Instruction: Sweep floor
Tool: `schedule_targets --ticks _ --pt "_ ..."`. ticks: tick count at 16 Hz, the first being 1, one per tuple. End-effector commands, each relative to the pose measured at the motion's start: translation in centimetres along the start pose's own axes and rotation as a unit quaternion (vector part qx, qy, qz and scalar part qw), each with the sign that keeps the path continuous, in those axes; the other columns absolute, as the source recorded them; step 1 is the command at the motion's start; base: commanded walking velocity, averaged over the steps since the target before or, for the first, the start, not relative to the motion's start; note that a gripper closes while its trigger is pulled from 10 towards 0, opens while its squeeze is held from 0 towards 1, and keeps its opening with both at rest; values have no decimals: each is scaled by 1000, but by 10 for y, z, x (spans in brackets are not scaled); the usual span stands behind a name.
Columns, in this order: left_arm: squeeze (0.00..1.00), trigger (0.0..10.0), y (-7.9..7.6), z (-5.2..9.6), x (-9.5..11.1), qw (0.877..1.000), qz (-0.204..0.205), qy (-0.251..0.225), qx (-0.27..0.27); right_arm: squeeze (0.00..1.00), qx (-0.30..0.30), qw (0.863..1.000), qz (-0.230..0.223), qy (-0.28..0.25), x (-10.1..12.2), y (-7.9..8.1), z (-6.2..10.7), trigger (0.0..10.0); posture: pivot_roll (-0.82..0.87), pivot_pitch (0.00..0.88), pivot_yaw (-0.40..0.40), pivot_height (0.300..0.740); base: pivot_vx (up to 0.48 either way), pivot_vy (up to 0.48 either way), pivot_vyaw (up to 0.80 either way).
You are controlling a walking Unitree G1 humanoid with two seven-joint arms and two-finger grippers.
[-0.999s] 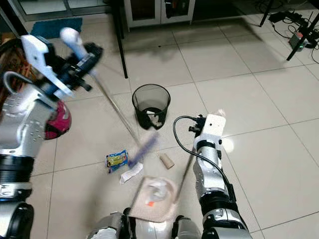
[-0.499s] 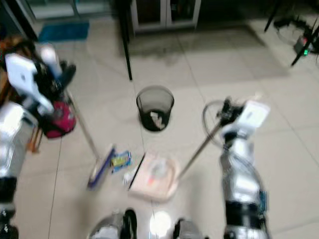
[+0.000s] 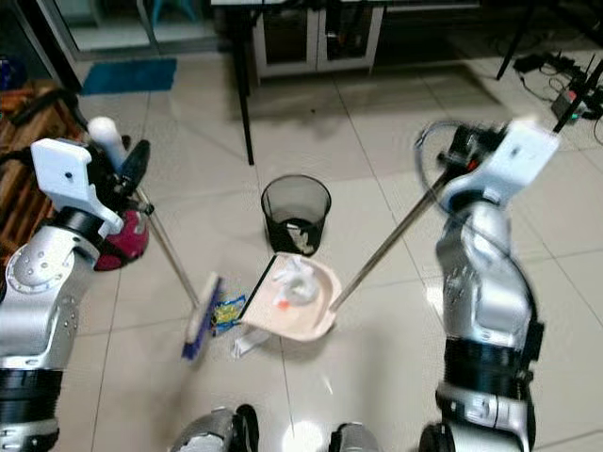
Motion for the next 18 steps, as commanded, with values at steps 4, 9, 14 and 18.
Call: schedule_targets --ticks 4,9,14,18 --pt "0 10000 -14 7 5 999 -36 -15 -18 0 0 998 -27 -56 40 5 -4 10000 -24 16 67 740 327 0 0" --pt "0 10000 -24 5 4 1000 -1 -13 -4 0 -11 997 -28 -69 52 2 -7 10000 -26 9 70 740 398 0 0" --pt "0 10000 -33 3 3 1000 10 -14 -11 0 -25 996 -22 -81 59 -3 -9 10000 -30 14 75 740 414 0 0" --pt "0 10000 -36 5 0 1000 -3 -9 -23 0 -31 996 -22 -85 61 -5 -11 10000 -26 17 76 740 429 0 0"
Point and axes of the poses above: a point about 5 cm out from each wrist's last joint towards the gripper, its own z axis pointing back from the gripper into the wrist, its own x axis along the axis of the wrist's last joint, y = z × x, the point moved 5 cm from there along -z, pointing out of the wrist towards the gripper, and after that the axes turned 2 degrees about -z, right-handed, at the moved point
